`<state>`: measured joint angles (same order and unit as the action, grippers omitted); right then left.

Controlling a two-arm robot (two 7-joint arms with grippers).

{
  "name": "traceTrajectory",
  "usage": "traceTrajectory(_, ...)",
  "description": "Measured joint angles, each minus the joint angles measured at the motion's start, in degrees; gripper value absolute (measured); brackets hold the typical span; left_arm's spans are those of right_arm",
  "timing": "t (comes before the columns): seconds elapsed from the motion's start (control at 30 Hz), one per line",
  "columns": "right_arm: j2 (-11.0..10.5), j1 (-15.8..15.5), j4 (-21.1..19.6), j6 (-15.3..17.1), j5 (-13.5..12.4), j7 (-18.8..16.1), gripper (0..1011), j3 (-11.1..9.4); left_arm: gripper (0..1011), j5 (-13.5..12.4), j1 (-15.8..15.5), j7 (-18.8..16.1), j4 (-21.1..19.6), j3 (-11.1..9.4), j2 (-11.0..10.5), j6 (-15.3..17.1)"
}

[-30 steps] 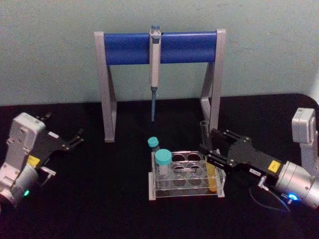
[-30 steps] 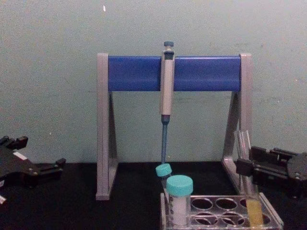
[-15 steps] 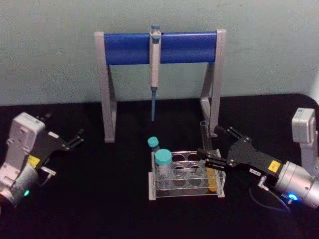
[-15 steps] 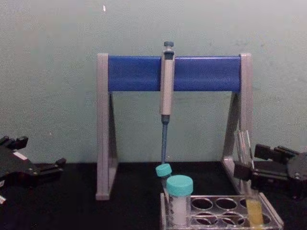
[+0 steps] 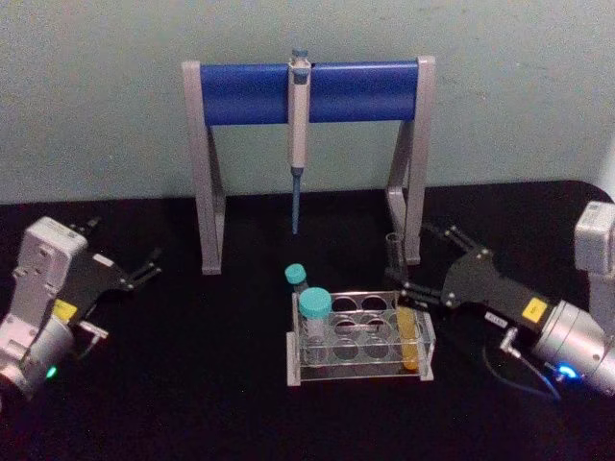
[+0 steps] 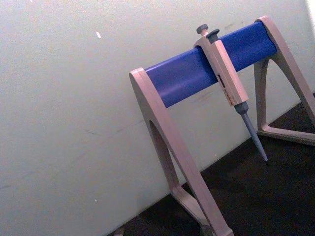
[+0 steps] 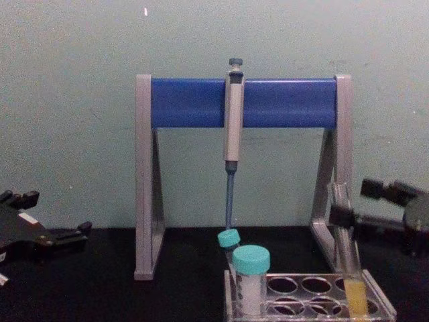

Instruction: Pick up the test tube from the test tube rack, shake it, then place it back into the test tube rack.

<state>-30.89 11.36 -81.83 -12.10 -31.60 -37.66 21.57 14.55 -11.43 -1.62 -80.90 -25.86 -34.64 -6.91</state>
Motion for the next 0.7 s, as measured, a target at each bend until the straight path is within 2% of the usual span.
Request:
traceTrajectory(0.27,1.61,-3.0,-5.04,-6.69,2.09,5.03,1000,-4.37,1001,0.0,0.0,0.0,0.0,0.0,0.0,0.0)
traceTrajectory(0.3,2.35,-3.9,-6.07,-8.17,2.9,7.03,1000,-5.58,1001,0.0,0.0,0.0,0.0,0.0,0.0,0.0)
traceTrajectory(0.37,3.04,-4.75,-6.95,-9.16,4.03,9.37,1000,-6.71,1001,0.0,0.0,0.0,0.0,0.0,0.0,0.0)
traceTrajectory(0.4,3.83,-5.74,-7.86,-9.82,5.94,12.64,1000,-7.89,1001,0.0,0.0,0.0,0.0,0.0,0.0,0.0)
traceTrajectory(0.43,4.26,-6.21,-8.27,-9.91,6.89,14.26,1000,-8.53,1001,0.0,0.0,0.0,0.0,0.0,0.0,0.0)
traceTrajectory(0.47,5.07,-7.11,-8.96,-9.75,8.92,17.58,1000,-9.54,1001,0.0,0.0,0.0,0.0,0.0,0.0,0.0)
traceTrajectory(0.53,5.88,-7.96,-9.41,-8.87,10.97,20.88,1000,-10.48,1001,0.0,0.0,0.0,0.0,0.0,0.0,0.0)
traceTrajectory(0.57,6.62,-8.66,-9.66,-7.54,12.71,23.76,1000,-11.13,1001,0.0,0.0,0.0,0.0,0.0,0.0,0.0)
traceTrajectory(0.67,7.64,-9.56,-9.72,-4.44,15.81,28.17,1000,-11.79,1001,0.0,0.0,0.0,0.0,0.0,0.0,0.0)
traceTrajectory(0.7,8.41,-9.99,-9.24,-1.97,17.25,30.55,1000,-12.05,1001,0.0,0.0,0.0,0.0,0.0,0.0,0.0)
